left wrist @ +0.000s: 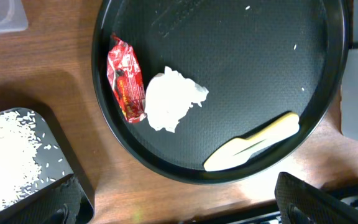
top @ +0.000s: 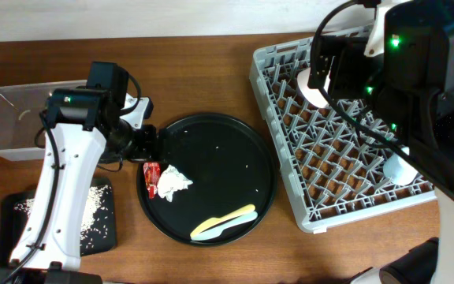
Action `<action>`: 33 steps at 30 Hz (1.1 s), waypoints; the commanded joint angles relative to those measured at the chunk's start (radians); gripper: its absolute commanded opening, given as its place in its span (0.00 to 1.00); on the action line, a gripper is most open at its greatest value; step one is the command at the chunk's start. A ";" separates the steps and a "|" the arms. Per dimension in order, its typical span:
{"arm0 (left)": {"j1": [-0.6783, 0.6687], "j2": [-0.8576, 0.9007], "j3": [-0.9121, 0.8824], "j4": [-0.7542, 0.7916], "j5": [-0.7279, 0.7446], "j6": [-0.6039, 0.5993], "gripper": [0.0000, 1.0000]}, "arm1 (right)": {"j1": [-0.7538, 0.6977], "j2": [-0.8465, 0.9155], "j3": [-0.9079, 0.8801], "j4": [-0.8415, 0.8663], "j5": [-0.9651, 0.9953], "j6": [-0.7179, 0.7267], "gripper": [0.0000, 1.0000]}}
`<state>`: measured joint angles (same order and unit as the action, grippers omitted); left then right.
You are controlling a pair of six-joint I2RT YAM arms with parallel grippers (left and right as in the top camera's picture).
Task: Sort waste into correct bins and load items into the dishwasher rack
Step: 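Release the bowl and raise the right gripper above the rack, then reach the right gripper down to the cream spoon on the round tray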
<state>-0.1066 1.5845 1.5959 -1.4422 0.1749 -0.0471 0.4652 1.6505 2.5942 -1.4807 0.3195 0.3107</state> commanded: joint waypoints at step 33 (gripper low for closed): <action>0.368 -0.294 0.090 -0.055 -0.232 -0.229 0.99 | 0.216 0.389 -0.839 0.092 -0.428 -0.586 0.75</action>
<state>0.2558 1.2896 1.6741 -1.4979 -0.0460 -0.2592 0.5991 2.0560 1.8999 -1.4200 -0.1638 -0.1520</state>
